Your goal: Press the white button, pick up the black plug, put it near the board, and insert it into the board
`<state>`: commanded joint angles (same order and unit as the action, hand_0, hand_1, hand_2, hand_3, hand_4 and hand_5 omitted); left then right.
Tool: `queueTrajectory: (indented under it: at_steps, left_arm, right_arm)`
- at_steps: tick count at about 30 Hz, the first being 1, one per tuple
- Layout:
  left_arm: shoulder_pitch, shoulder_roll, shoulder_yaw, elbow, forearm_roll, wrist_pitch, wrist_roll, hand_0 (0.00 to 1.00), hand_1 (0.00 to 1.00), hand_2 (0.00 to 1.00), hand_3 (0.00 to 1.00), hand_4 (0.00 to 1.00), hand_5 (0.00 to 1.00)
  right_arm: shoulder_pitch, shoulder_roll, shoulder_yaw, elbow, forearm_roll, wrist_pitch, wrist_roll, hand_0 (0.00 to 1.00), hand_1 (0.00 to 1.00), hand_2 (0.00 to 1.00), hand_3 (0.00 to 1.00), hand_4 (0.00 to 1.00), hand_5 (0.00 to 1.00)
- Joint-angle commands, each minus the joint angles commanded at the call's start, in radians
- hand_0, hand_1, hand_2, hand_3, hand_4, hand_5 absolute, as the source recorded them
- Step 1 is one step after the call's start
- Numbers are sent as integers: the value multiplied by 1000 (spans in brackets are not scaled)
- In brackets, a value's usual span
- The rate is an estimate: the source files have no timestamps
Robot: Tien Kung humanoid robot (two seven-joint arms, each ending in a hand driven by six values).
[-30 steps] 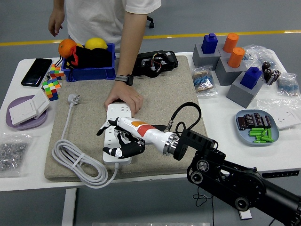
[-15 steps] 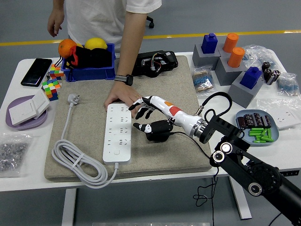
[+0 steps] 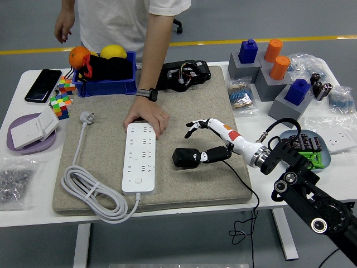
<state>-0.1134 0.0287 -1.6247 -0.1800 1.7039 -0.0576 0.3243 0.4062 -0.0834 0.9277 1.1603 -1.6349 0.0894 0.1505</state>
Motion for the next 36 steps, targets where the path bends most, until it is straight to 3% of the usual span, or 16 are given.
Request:
queueTrajectory:
  at_steps: [21,22,25,34,35,36]
  left_arm:
    - [-4,0,2,0,-5,0,-2,701,671,625,682,490,225]
    - [-5,0,2,0,-2,0,-2,703,670,625,683,489,227]
    - [-5,-1,2,0,2,0,-3,703,670,625,683,489,227]
    - [-3,-1,0,0,3,0,-3,702,671,625,683,488,228]
    - [-3,-1,-1,0,3,0,-3,702,671,625,683,488,228]
    - [-3,-1,0,0,2,0,-3,702,671,625,683,488,228]
  right_arm:
    - [36,61,-72,-161,17,-44,80,826,799,746,523,926,99]
    - [41,65,-73,-172,16,-46,84,808,784,738,528,922,49]
    - [52,69,-78,-194,13,-47,90,808,784,738,528,922,49]
    - [58,73,-93,-222,21,-57,100,784,763,724,530,919,33]
    - [58,72,-94,-222,22,-59,101,628,720,687,527,915,2]
    - [59,72,-95,-222,22,-61,103,628,720,687,527,915,2]
